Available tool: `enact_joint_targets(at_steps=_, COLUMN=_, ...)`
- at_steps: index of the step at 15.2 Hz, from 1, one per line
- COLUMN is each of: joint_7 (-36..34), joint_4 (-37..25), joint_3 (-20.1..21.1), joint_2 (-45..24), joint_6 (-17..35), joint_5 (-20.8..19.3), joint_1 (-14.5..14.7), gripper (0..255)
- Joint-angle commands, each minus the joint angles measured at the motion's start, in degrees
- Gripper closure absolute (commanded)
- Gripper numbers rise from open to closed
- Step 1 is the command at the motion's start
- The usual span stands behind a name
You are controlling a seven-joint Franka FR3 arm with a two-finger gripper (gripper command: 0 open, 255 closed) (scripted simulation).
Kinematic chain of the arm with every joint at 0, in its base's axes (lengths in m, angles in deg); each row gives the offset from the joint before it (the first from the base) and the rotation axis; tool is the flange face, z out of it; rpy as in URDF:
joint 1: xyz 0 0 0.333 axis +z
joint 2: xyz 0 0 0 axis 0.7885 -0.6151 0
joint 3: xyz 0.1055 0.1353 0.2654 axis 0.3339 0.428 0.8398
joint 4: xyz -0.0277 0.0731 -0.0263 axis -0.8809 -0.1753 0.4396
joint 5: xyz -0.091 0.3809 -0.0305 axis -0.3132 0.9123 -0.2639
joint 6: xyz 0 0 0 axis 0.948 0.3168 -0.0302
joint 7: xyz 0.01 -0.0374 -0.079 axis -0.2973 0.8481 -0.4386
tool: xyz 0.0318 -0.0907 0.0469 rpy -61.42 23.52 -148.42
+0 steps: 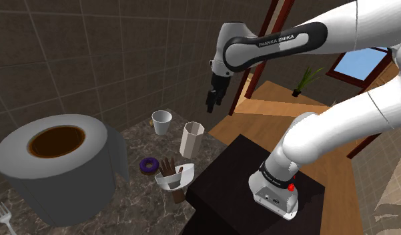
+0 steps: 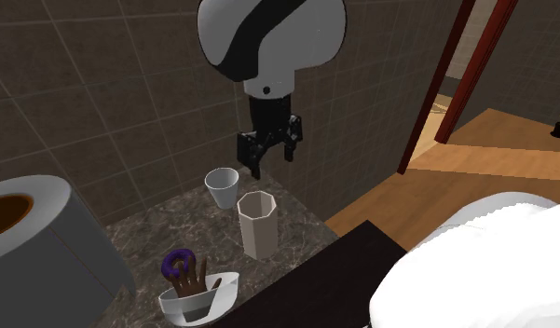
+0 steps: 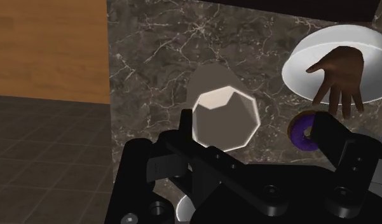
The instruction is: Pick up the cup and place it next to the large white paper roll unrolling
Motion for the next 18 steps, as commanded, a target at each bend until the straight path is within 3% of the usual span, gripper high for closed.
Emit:
enact_joint_targets(at_steps=1, joint_7=0.9, joint_4=0.3, joint_3=-0.5, joint_2=-4.1, joint_6=4.6, joint_5=-0.7, joint_1=-0.7, gripper=0)
enact_joint_targets(at_steps=12, joint_7=2.2, joint_4=-3.4, joint_3=-1.6, joint_2=-29.9, joint_6=26.9, joint_5=-3.4, joint_1=-2.6, gripper=0)
enact_joint_targets(at_steps=18, joint_7=2.1, joint_4=-2.7, joint_3=-1.7, joint_2=-34.5, joint_6=32.2, joint_5=-3.6, joint_1=-2.6, gripper=0)
